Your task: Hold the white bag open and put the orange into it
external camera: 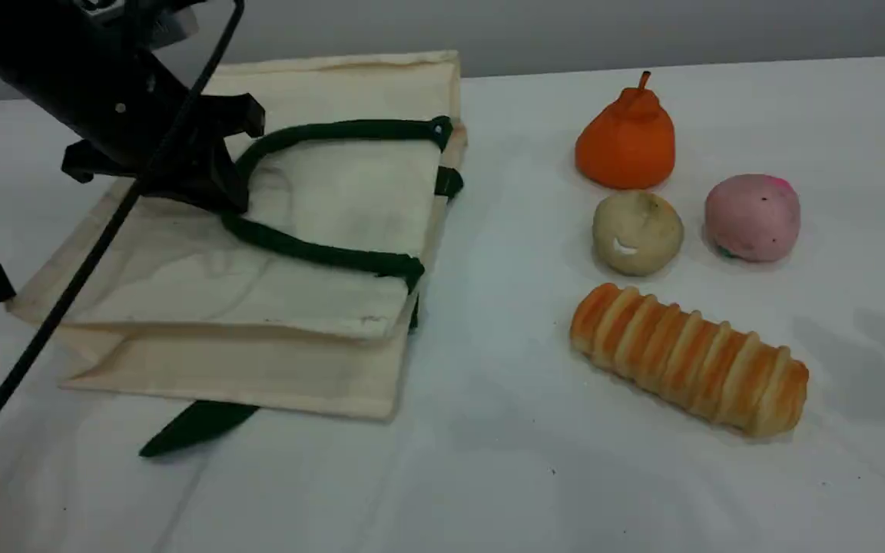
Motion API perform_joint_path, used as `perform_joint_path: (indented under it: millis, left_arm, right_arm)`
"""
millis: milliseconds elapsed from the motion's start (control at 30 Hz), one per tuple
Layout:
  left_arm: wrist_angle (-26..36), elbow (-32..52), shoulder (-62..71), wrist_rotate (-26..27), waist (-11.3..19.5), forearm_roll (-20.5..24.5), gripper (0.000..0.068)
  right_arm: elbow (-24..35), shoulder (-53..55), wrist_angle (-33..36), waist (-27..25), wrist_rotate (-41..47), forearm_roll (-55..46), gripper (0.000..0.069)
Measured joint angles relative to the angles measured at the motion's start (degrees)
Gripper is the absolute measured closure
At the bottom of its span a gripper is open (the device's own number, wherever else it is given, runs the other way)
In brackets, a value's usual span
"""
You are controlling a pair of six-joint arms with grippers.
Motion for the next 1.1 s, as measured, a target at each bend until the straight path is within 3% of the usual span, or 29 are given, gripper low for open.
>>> perform_joint_path:
  millis: [133,333,600,867,1100]
  left_arm:
    - [6.6,0.0,-3.8,3.4,0.0,1.0,0.0613]
    - [14.4,0.0,-13.7,3.8,0.0,2.7,0.0613]
    - [24.0,0.0,-28.8,3.8,0.0,4.1,0.0613]
    - [28.0,0.0,-38.6,1.7,0.0,3.5,0.0613]
    - [30.9,-3.9,-39.5,0.1,0.0,3.5,0.0613]
  right_arm:
    - [0.0,1.0,0.1,0.0,0.1,0.0,0.0257]
    - [0.0,5.0,-0.2,0.0,-0.4,1.3,0.0257]
    - [0.0,10.6,-0.4,0.1,-9.5,11.2,0.0257]
    - [-1.0,15.4,-0.2,4.1,-18.7,21.8,0.0257]
    - [-5.6,18.9,-2.0,7.0,-20.9,24.1,0.0257]
